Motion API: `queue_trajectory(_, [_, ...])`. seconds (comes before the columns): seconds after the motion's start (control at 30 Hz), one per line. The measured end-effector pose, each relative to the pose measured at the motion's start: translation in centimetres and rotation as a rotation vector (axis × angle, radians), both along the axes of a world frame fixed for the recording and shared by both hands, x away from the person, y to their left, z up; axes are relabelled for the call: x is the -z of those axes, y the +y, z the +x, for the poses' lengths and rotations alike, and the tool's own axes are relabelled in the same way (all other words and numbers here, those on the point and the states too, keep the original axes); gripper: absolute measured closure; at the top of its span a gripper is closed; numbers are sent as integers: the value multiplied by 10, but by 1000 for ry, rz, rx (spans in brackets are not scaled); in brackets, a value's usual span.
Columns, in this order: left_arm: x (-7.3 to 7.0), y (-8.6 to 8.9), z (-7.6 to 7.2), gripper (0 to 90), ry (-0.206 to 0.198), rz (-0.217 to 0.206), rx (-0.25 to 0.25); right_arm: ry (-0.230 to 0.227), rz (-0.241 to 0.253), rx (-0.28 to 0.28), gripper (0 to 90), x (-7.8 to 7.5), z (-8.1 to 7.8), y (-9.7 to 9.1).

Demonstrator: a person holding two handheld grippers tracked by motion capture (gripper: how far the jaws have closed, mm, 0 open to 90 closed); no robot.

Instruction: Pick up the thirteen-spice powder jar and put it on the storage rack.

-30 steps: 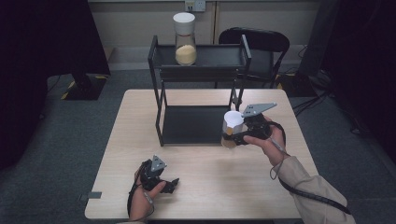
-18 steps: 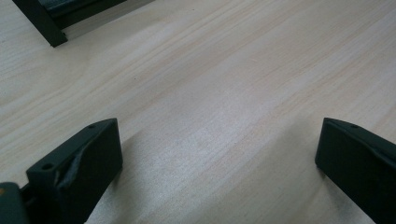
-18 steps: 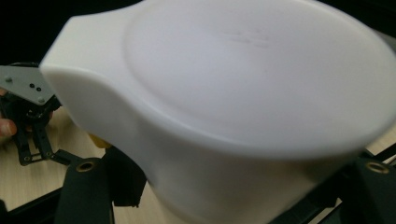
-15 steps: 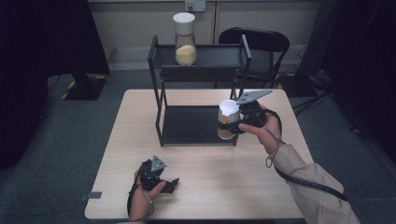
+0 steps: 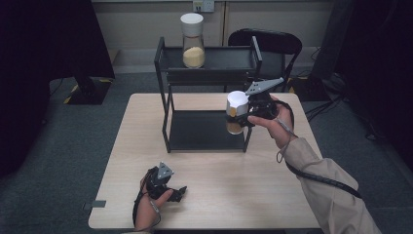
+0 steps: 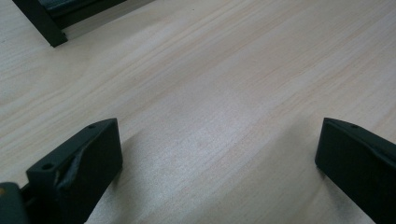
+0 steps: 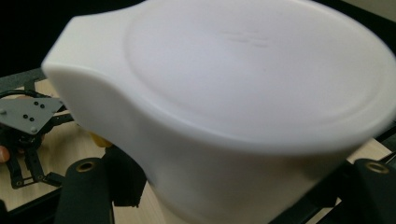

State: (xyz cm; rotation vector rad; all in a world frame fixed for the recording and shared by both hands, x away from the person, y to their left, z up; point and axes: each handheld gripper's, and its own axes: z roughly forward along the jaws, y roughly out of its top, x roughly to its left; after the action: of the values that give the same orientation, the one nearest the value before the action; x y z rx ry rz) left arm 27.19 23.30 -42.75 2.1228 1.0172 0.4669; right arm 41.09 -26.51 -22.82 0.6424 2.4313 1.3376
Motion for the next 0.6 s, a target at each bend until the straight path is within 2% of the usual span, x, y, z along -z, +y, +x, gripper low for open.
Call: queue_trajectory(0.6, [0,0,0,0,1,0,0,-9,0,11,307,-45,19,11])
